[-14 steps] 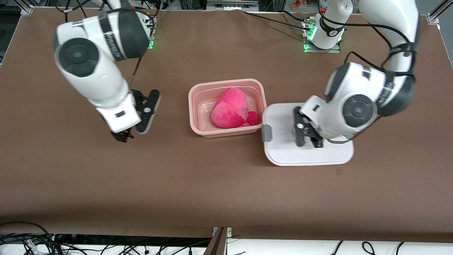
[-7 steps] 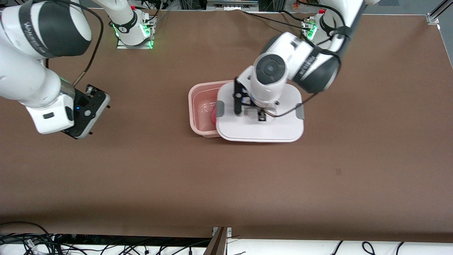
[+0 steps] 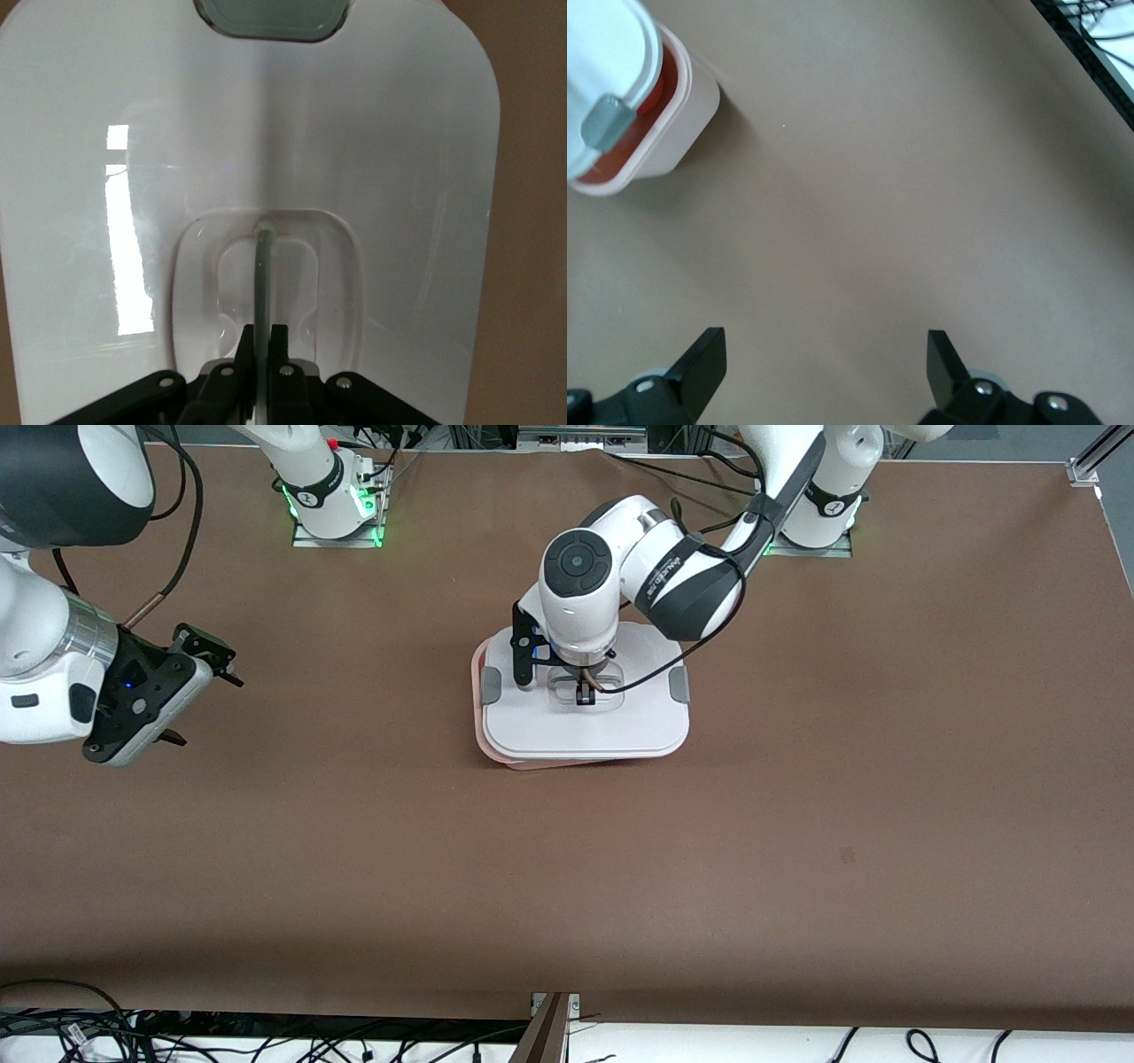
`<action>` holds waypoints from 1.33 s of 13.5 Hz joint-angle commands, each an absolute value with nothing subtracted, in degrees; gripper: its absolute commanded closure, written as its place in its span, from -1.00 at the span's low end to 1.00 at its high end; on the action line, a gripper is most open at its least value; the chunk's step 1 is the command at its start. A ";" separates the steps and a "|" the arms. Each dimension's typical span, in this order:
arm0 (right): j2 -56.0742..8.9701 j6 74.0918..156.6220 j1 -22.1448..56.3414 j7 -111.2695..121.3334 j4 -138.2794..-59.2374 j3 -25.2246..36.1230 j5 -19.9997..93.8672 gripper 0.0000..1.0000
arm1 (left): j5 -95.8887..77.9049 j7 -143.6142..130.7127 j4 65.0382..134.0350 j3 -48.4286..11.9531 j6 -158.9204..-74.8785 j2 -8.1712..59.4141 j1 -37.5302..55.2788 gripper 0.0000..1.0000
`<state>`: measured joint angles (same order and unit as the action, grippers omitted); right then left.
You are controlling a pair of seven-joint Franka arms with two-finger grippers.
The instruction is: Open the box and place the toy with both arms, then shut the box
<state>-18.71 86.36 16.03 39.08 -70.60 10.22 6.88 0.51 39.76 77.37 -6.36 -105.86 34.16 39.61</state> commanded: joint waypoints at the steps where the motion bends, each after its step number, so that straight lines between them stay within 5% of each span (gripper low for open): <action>1: -16.18 85.26 16.43 27.99 -72.60 10.02 7.91 -1.00 | 0.44 36.92 76.46 -5.36 -105.82 34.71 41.31 1.00; 6: -13.19 84.11 17.05 10.74 -75.58 9.76 7.65 -1.00 | 0.79 34.72 76.20 -5.10 -106.26 36.03 42.19 1.00; 18: -14.06 85.53 15.47 9.42 -76.29 10.72 3.87 -1.00 | 2.10 30.85 72.33 -5.10 -106.26 39.11 43.06 1.00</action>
<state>-15.41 86.50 15.89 11.25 -75.23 10.72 4.32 0.61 32.03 74.61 -5.89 -106.73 37.90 41.65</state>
